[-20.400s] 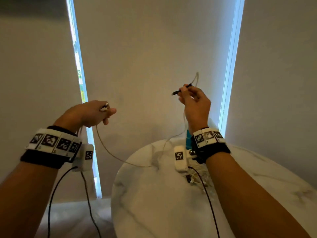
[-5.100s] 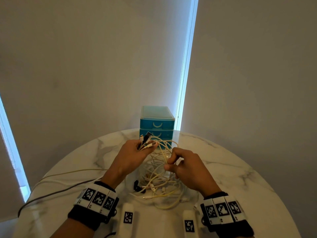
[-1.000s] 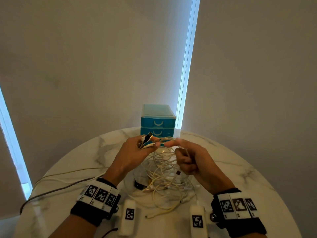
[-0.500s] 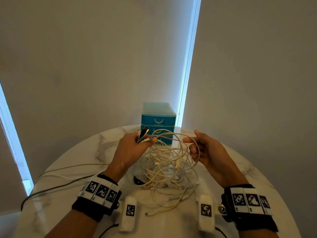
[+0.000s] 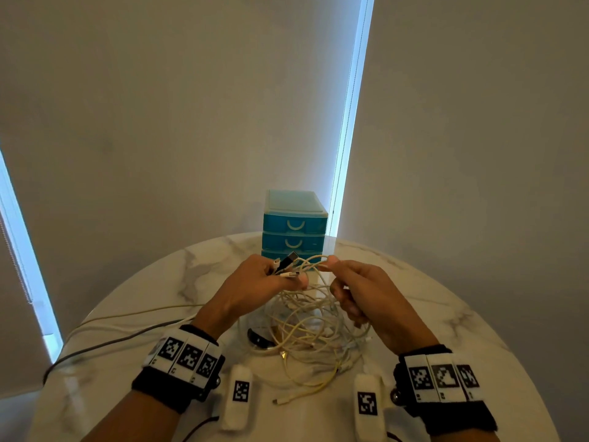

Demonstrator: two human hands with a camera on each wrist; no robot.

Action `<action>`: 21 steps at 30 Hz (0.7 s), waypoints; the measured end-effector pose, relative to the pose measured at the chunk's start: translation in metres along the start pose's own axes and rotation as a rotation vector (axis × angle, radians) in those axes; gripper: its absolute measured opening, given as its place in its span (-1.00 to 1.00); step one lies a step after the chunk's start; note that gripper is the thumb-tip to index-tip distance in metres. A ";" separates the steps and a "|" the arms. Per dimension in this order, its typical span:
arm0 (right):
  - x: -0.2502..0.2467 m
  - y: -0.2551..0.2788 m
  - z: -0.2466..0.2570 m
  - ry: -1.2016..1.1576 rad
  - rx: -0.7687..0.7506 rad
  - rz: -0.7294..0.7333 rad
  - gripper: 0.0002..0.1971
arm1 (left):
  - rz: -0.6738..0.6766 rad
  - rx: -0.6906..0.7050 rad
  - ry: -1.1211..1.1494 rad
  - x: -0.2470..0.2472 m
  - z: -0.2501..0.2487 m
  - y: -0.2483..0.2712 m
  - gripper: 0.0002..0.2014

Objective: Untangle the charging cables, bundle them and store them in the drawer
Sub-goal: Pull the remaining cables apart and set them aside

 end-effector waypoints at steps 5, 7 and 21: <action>-0.010 -0.001 0.007 0.227 -0.112 -0.159 -0.76 | -0.022 -0.060 0.015 -0.002 0.006 0.000 -0.57; -0.014 -0.001 0.009 0.277 -0.110 -0.181 -0.81 | -0.112 -0.087 0.040 -0.010 0.006 0.005 -0.62; -0.040 0.018 0.030 -0.246 -0.379 -0.352 -0.86 | -0.204 -0.097 0.073 -0.022 0.016 0.004 -0.70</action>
Point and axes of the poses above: each hand's wrist, its own y-axis away from the middle knuckle, its own x-axis out of the palm, z = x × y, the point moved 9 cm from there along -y, towards the middle knuckle, and after that the axes turned 13 degrees about z, right-handed, at the moved point
